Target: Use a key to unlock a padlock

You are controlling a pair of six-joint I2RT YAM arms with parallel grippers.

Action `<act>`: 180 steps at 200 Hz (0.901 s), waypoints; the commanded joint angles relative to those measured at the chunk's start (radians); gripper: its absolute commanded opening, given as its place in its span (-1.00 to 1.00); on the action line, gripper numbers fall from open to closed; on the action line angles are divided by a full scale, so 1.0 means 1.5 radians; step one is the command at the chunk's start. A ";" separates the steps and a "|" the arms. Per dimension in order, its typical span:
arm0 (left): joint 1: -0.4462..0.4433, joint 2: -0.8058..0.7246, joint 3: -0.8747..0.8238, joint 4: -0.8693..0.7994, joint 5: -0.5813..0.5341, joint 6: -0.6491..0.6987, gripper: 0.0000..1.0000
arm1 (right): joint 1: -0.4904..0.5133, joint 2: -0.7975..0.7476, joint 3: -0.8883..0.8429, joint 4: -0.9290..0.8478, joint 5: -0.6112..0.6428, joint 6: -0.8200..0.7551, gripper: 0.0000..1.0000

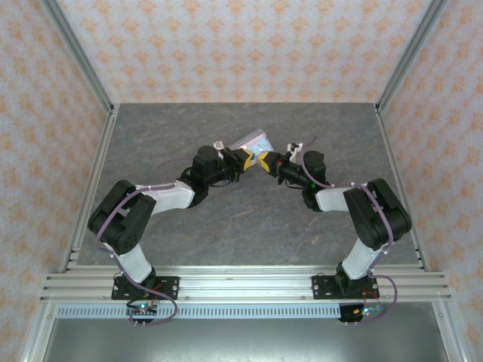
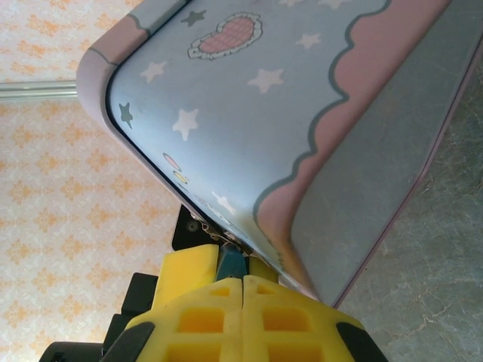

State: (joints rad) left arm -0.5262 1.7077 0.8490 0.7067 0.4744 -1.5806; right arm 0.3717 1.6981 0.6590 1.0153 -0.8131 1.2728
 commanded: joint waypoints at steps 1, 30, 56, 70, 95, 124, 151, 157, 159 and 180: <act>-0.042 -0.039 0.007 0.023 0.146 0.027 -1.00 | -0.004 0.013 0.049 0.017 -0.005 -0.032 -1.00; -0.042 -0.039 0.006 0.014 0.152 0.033 -1.00 | -0.009 0.018 0.060 -0.008 -0.016 -0.051 -1.00; -0.042 -0.041 0.007 -0.001 0.155 0.044 -1.00 | -0.010 0.016 0.071 -0.033 -0.022 -0.070 -1.00; -0.042 -0.041 0.006 -0.003 0.154 0.045 -1.00 | -0.010 0.018 0.075 -0.037 -0.025 -0.071 -1.00; -0.042 -0.041 0.006 -0.004 0.148 0.046 -1.00 | -0.009 0.018 0.065 -0.022 -0.032 -0.060 -1.00; -0.042 -0.037 0.003 0.014 0.130 0.033 -1.00 | 0.001 0.005 0.032 0.004 -0.014 -0.044 -1.00; -0.043 -0.027 0.008 0.036 0.124 0.016 -1.00 | 0.031 -0.007 0.004 0.030 0.026 -0.028 -1.00; -0.044 -0.025 0.010 0.038 0.124 0.014 -1.00 | 0.038 -0.008 0.000 0.041 0.035 -0.021 -1.00; -0.044 -0.023 0.011 0.039 0.124 0.014 -1.00 | 0.041 -0.007 -0.001 0.044 0.039 -0.019 -1.00; -0.046 -0.020 0.009 0.048 0.117 0.006 -1.00 | 0.073 -0.007 -0.001 0.069 0.076 0.001 -1.00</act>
State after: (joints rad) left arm -0.5297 1.6985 0.8478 0.6575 0.5144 -1.5635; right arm 0.3882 1.7149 0.6582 1.0039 -0.7433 1.2396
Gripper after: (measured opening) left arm 0.097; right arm 0.040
